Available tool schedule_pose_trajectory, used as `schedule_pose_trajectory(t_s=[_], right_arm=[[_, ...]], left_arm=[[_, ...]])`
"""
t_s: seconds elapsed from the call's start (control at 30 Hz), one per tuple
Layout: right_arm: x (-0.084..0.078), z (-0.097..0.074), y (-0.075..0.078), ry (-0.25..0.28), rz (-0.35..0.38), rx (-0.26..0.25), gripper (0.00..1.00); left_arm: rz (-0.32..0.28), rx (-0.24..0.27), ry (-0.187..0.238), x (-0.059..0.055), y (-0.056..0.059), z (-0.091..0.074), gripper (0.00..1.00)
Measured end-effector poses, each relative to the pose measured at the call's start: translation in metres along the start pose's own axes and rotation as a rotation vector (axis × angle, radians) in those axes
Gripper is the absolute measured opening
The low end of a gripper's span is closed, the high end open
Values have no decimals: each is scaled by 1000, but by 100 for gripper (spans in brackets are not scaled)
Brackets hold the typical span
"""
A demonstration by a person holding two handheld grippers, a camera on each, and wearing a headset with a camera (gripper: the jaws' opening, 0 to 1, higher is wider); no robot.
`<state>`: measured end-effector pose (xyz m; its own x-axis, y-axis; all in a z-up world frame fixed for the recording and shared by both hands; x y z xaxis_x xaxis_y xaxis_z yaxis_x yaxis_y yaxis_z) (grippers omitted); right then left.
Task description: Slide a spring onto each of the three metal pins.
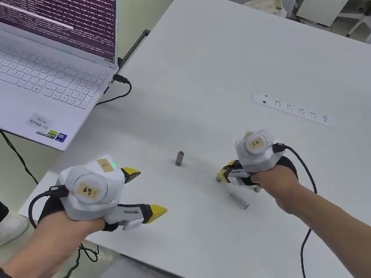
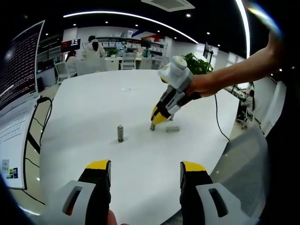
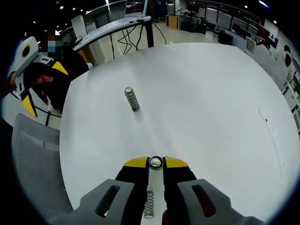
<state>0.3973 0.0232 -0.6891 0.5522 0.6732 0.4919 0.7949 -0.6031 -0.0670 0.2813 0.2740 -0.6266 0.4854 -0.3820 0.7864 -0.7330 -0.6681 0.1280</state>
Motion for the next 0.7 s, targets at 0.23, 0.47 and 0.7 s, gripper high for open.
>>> schedule_pose_trajectory(t_s=[0.23, 0.47, 0.7], right_arm=[[-1, -1, -1, -3, 2, -4, 13], [-8, -13, -2, 10, 15, -20, 19], [-21, -29, -4, 33, 48, -41, 24]], left_arm=[[1, 3, 2, 1, 0, -2, 55], [10, 3, 4, 3, 1, -2, 55], [15, -3, 11, 6, 6, -2, 55]])
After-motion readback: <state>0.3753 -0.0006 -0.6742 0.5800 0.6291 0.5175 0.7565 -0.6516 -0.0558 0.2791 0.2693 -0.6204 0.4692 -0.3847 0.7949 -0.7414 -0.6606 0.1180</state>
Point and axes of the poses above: the centre of the closed fingertips' face, and the gripper's own axes: z roughly forward along the fingers, y roughly to its right, x roughly out of its top, the point moved 9 cm from there along -z, roughly backward along the fingers, and after that the axes turned 2 degrees about -y, right-handed, at the moved point
